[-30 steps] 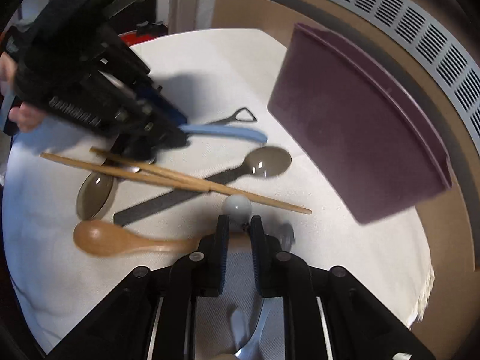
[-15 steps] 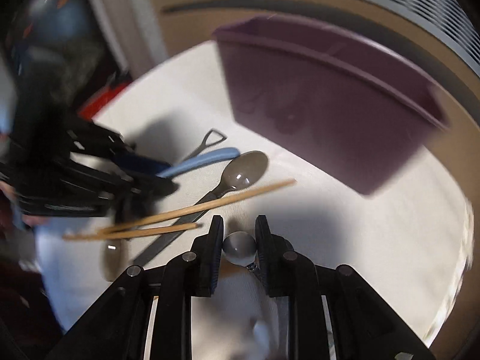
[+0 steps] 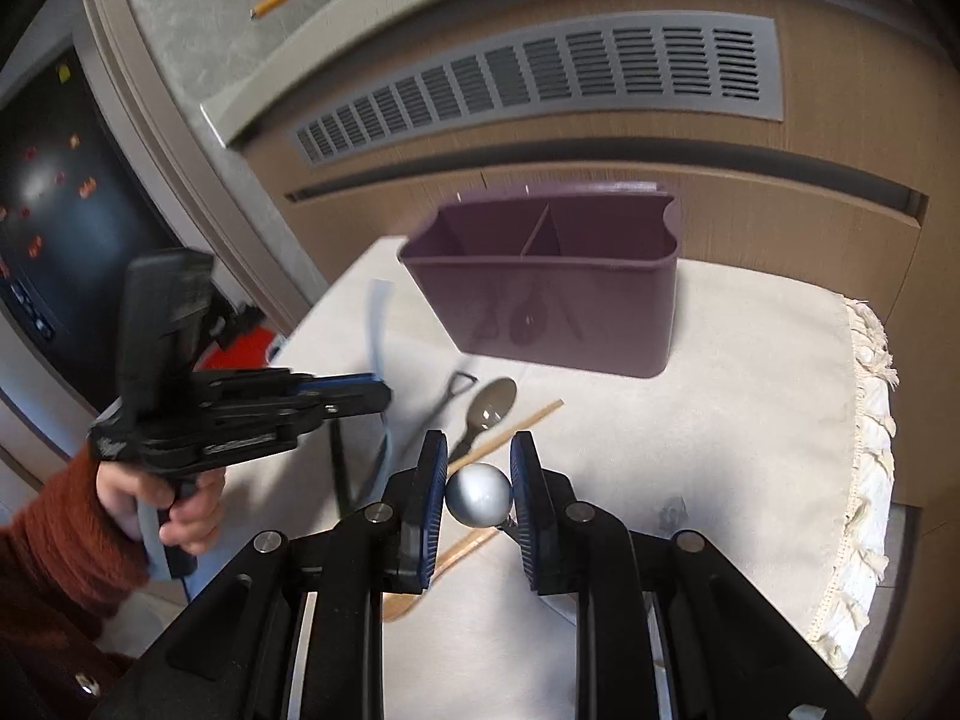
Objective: Organize utensils
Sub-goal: 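Lift the blue spoon and white ball and drop both into the maroon caddy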
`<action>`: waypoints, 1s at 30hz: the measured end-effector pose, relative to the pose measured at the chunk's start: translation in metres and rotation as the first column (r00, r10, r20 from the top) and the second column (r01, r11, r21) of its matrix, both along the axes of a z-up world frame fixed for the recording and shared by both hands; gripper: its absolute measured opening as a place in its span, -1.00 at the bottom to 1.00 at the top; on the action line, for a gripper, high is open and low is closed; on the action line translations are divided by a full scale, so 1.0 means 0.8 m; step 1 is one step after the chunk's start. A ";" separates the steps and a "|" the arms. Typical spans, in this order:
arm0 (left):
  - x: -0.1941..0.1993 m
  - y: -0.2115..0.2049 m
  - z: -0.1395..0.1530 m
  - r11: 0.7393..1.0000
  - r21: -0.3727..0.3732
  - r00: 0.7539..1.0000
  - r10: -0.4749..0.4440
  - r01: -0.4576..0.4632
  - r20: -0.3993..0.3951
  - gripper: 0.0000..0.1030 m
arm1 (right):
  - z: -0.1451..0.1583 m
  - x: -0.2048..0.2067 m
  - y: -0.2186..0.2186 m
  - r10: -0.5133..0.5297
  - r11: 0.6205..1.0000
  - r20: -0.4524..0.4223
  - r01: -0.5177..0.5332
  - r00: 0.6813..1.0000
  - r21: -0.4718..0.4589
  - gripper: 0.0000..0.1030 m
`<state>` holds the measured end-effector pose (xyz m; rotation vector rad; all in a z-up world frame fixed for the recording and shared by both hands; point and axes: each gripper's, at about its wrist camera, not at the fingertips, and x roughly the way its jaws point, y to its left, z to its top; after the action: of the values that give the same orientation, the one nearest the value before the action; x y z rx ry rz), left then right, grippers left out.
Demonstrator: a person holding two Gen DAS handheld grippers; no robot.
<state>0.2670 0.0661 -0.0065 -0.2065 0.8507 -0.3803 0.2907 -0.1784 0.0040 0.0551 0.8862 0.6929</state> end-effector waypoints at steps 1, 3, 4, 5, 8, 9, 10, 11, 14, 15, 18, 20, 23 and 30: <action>-0.005 0.001 0.015 1.000 -0.011 0.999 0.007 -0.007 0.035 -0.84 | 0.007 -0.003 0.003 -0.003 1.000 0.005 0.003 1.000 0.013 -0.62; -0.011 -0.002 0.052 0.999 -0.039 0.992 0.017 -0.013 0.123 -0.84 | 0.029 -0.009 -0.005 -0.010 0.997 0.033 0.008 0.999 0.071 -0.62; -0.012 -0.001 0.069 0.998 -0.054 0.988 0.022 -0.014 0.154 -0.84 | 0.040 -0.011 -0.007 -0.015 0.995 0.053 0.010 0.998 0.097 -0.62; -0.012 0.001 0.090 0.997 -0.074 0.981 0.027 -0.013 0.193 -0.84 | 0.059 -0.015 -0.013 -0.022 0.993 0.075 0.013 0.997 0.119 -0.62; -0.007 0.003 0.160 0.993 -0.114 0.946 0.038 -0.001 0.323 -0.84 | 0.119 -0.010 -0.017 -0.038 0.985 0.157 0.011 0.987 0.170 -0.62; -0.001 0.004 0.183 0.993 -0.117 0.929 0.048 -0.005 0.367 -0.84 | 0.140 -0.006 -0.016 -0.043 0.983 0.194 0.007 0.980 0.182 -0.62; 0.005 0.006 0.194 0.993 -0.119 0.918 0.060 -0.014 0.391 -0.84 | 0.151 -0.001 -0.012 -0.046 0.982 0.221 0.004 0.974 0.189 -0.62; 0.014 0.008 0.205 0.992 -0.123 0.905 0.071 -0.021 0.420 -0.84 | 0.173 0.005 -0.010 -0.049 0.980 0.264 -0.005 0.963 0.200 -0.62; 0.048 0.016 0.201 0.990 -0.141 0.907 0.085 -0.028 0.413 -0.83 | 0.204 0.036 0.000 -0.062 0.975 0.318 -0.011 0.946 0.222 -0.62; 0.061 0.017 0.192 0.989 -0.141 0.910 0.092 -0.037 0.405 -0.83 | 0.205 0.047 0.003 -0.068 0.975 0.328 -0.008 0.942 0.224 -0.62; 0.096 0.013 0.158 0.990 -0.132 0.922 0.103 -0.057 0.373 -0.83 | 0.185 0.082 0.012 -0.084 0.972 0.309 0.010 0.947 0.233 -0.62; 0.124 0.014 0.126 0.987 -0.145 0.940 0.109 -0.065 0.322 -0.83 | 0.160 0.107 0.015 -0.091 0.969 0.250 0.028 0.964 0.246 -0.62; 0.151 0.013 0.085 0.985 -0.152 0.959 0.117 -0.079 0.260 -0.83 | 0.119 0.134 0.022 -0.107 0.972 0.174 0.066 0.979 0.227 -0.62; 0.188 0.000 0.016 0.990 -0.104 0.986 0.104 -0.091 0.129 -0.83 | 0.041 0.163 0.018 -0.144 0.980 0.053 0.135 0.988 0.147 -0.60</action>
<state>0.4176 0.0660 0.0060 -0.3090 0.6877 -0.3401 0.4213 -0.1638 0.0369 0.2202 0.7630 0.6224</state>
